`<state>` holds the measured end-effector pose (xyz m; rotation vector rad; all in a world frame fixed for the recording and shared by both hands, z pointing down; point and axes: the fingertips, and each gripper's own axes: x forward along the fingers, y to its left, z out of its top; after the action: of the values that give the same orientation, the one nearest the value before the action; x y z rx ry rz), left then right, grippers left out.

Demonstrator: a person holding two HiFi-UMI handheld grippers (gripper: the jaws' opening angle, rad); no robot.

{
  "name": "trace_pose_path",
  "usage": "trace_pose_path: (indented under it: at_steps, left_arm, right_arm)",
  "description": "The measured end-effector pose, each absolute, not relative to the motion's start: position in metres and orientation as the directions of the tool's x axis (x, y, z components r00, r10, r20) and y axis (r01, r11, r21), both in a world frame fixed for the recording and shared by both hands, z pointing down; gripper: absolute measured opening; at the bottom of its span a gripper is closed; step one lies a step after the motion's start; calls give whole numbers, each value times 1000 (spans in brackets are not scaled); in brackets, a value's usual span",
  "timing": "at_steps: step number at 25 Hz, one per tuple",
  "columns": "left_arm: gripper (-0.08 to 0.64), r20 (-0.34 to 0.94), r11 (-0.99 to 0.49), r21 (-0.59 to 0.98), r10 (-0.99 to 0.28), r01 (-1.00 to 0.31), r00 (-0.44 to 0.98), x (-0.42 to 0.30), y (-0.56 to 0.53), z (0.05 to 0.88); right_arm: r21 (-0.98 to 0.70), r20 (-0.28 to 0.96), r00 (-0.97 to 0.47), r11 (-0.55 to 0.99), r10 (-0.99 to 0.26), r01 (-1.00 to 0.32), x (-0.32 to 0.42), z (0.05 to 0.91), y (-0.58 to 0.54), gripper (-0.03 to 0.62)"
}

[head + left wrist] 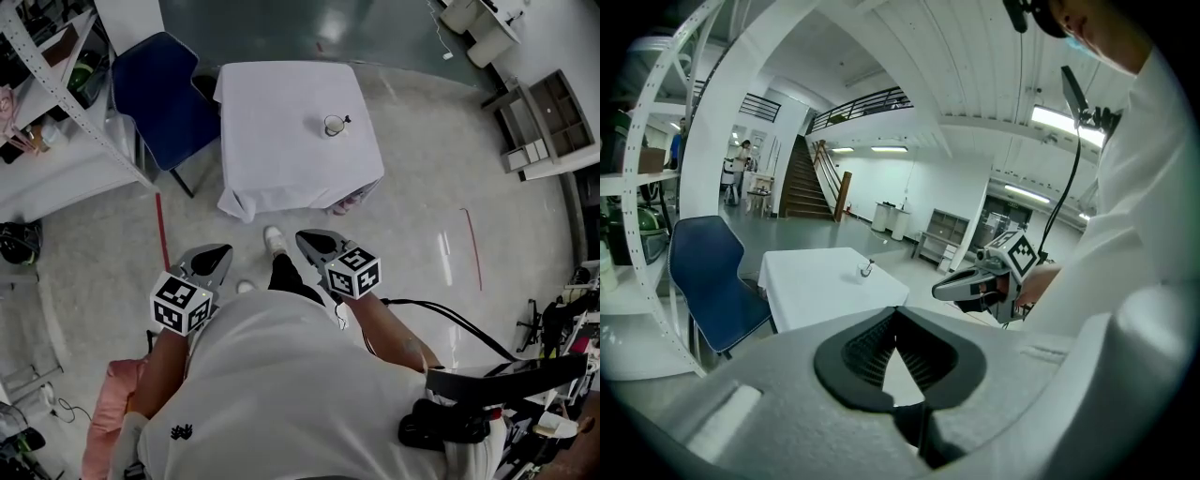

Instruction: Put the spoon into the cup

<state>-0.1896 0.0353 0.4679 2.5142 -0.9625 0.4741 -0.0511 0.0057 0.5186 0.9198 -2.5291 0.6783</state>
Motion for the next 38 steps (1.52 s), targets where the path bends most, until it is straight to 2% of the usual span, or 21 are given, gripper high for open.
trace_pose_path:
  at_steps: [17,38]
  left_arm:
    - [9,437,-643,249,-592,-724,677,-206,53,471]
    - [9,472,-677,263,-531,-687,704,-177,60,481]
  right_arm:
    - [-268,477,-745,730,-467,-629,-74,512,15,8]
    - [-289,488,-730,701,-478,-652,-50,527,30,8]
